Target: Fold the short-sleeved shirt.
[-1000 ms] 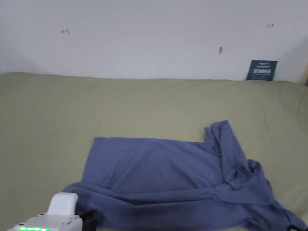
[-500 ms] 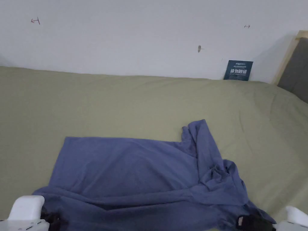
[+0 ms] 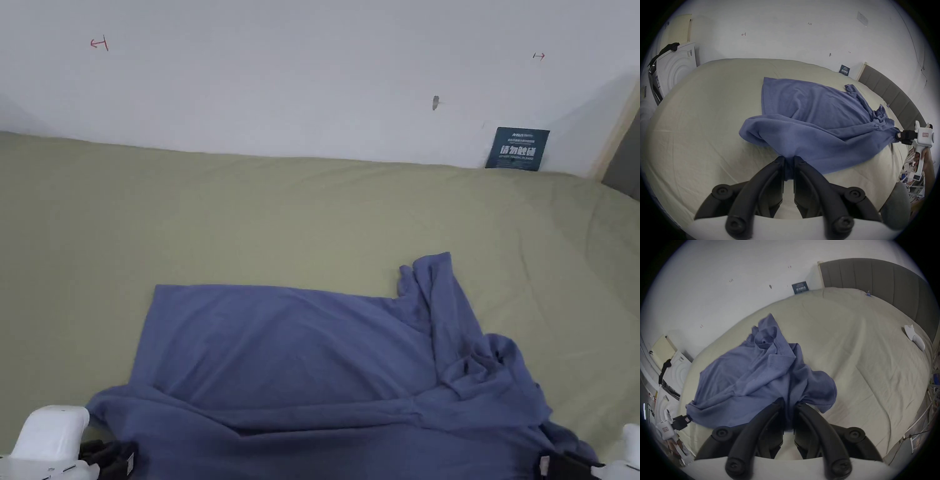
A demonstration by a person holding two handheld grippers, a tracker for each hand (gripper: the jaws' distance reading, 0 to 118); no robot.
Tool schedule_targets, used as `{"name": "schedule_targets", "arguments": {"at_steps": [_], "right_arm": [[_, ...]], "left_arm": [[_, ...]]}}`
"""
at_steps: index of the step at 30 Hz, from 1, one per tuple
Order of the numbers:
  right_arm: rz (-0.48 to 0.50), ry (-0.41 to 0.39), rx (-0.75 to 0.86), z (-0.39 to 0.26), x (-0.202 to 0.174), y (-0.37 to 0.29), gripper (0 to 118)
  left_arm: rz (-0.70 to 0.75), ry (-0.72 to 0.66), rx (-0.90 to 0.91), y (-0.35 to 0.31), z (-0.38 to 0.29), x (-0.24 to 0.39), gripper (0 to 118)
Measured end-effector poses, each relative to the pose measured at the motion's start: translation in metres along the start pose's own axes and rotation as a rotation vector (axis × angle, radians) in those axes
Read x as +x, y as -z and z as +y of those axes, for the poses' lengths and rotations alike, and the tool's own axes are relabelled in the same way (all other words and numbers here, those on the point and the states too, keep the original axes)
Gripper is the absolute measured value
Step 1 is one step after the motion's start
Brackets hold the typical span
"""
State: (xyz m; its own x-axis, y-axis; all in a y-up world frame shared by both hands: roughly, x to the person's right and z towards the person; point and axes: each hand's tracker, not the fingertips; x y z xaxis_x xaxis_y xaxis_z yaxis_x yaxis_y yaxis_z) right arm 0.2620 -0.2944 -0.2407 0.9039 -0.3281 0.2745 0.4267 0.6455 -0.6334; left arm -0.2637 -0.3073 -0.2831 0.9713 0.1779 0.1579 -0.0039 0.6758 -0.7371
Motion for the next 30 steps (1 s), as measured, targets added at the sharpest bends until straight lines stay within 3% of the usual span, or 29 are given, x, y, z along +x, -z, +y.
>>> {"name": "schedule_targets", "arguments": {"at_steps": [8, 17, 23, 28, 29, 30], "right_arm": [[0.068, 0.017, -0.019, -0.007, 0.005, -0.035, 12], [0.064, -0.009, -0.081, -0.025, 0.02, -0.068, 12], [-0.006, -0.1, -0.204, -0.034, 0.021, -0.086, 12], [-0.041, -0.087, -0.257, -0.041, 0.029, -0.076, 13], [-0.028, -0.051, -0.247, -0.041, 0.028, -0.078, 16], [-0.033, -0.046, -0.25, -0.039, 0.028, -0.081, 30]], "left_arm": [[-0.057, -0.026, 0.031, -0.028, -0.005, -0.004, 10], [-0.096, -0.005, 0.005, -0.065, -0.035, -0.011, 10], [-0.111, -0.013, -0.058, -0.096, -0.066, -0.012, 10], [-0.107, -0.014, -0.128, -0.093, -0.085, -0.005, 11], [-0.092, -0.046, -0.141, -0.092, -0.084, -0.004, 15], [-0.078, -0.092, -0.139, -0.094, -0.082, -0.003, 25]]}}
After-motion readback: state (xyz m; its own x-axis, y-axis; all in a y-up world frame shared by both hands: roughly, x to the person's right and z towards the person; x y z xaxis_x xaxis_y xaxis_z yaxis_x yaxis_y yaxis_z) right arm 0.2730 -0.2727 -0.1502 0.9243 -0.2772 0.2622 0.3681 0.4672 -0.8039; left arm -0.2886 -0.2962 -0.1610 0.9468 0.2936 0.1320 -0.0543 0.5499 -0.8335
